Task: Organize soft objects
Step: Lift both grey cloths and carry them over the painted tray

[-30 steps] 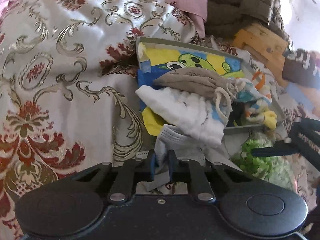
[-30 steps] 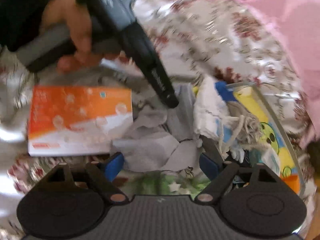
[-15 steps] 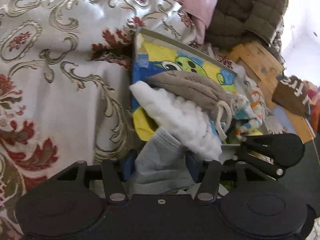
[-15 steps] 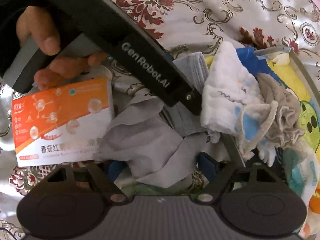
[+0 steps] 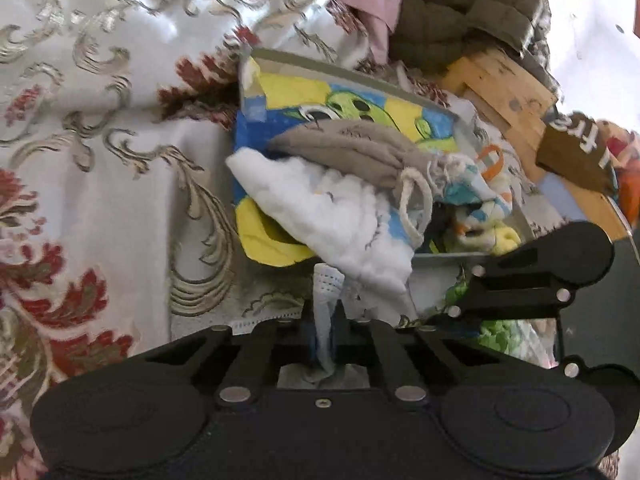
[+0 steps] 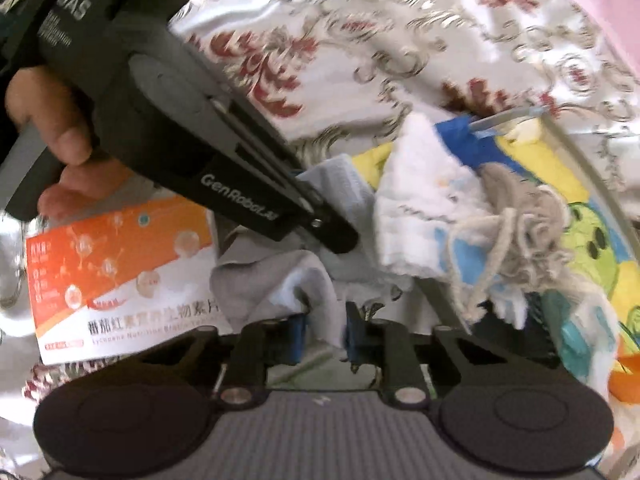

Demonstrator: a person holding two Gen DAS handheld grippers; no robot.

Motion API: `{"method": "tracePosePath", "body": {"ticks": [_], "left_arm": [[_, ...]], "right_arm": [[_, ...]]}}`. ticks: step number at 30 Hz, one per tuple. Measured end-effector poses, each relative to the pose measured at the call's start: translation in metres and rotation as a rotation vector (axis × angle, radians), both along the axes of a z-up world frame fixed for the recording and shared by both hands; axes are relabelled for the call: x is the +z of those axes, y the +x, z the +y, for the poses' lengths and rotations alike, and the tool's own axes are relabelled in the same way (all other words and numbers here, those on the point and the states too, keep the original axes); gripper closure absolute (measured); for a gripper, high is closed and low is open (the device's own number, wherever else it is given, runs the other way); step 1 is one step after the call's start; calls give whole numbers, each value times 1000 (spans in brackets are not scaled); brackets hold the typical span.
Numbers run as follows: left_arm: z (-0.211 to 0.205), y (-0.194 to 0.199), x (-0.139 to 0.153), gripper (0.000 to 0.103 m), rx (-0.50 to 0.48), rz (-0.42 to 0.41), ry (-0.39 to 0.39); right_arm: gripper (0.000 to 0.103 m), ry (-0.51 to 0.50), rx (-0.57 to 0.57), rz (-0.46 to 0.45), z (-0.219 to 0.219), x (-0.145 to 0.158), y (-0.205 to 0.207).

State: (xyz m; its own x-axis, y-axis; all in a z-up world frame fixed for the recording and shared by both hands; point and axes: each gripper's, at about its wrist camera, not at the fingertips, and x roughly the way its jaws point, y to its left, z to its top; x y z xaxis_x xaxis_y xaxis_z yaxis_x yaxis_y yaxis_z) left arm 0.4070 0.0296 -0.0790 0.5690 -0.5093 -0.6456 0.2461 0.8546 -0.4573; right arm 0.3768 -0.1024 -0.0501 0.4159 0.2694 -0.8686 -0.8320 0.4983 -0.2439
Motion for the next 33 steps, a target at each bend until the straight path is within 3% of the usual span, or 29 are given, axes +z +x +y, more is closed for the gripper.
{"method": "tracePosePath", "body": {"ticks": [9, 19, 24, 33], "left_arm": [[8, -32, 35, 98, 148, -44, 3], [9, -58, 56, 98, 251, -79, -66], [4, -52, 65, 98, 278, -122, -85], [-14, -7, 90, 98, 316, -237, -126]], "right_arm": [[89, 277, -150, -103, -29, 27, -31], [89, 522, -285, -143, -77, 41, -51], [89, 546, -320, -174, -97, 50, -43], [89, 591, -445, -272, -136, 79, 6]]}}
